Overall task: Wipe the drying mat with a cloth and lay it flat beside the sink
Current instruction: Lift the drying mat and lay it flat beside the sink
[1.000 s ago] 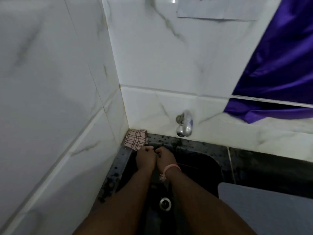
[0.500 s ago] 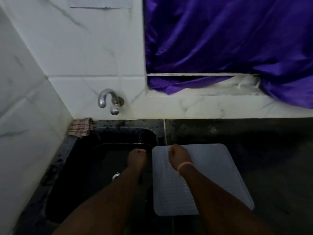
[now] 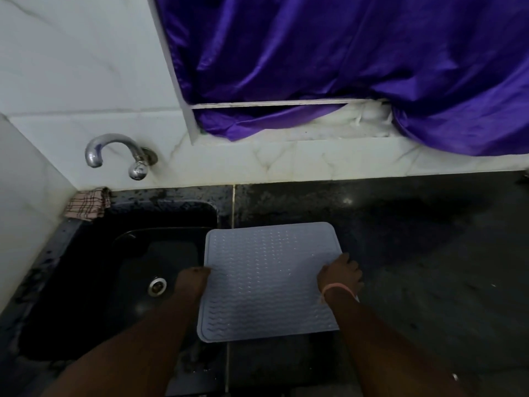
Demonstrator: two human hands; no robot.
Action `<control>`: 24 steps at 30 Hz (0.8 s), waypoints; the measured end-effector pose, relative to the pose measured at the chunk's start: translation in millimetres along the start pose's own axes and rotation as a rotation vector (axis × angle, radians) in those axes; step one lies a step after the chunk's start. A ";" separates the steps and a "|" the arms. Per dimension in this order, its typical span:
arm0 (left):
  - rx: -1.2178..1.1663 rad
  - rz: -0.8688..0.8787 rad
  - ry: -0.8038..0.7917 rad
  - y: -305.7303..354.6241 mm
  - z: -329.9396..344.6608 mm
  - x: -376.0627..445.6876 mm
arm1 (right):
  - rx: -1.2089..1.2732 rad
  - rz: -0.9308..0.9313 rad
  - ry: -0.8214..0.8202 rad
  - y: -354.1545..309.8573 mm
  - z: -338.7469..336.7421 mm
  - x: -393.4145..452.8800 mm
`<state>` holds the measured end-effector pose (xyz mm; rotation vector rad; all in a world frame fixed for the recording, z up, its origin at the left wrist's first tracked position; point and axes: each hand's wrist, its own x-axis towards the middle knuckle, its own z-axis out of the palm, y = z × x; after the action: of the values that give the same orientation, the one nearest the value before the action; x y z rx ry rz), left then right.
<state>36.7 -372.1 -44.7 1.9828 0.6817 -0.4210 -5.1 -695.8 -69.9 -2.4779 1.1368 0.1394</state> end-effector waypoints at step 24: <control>0.038 0.554 -0.100 66.1 -17.9 -20.5 | 0.516 -0.288 0.134 4.1 -118.9 -4.0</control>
<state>61.8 -387.5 20.5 2.0681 0.0465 -0.1923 -20.0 -743.4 38.1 -2.1674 0.7309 -0.3632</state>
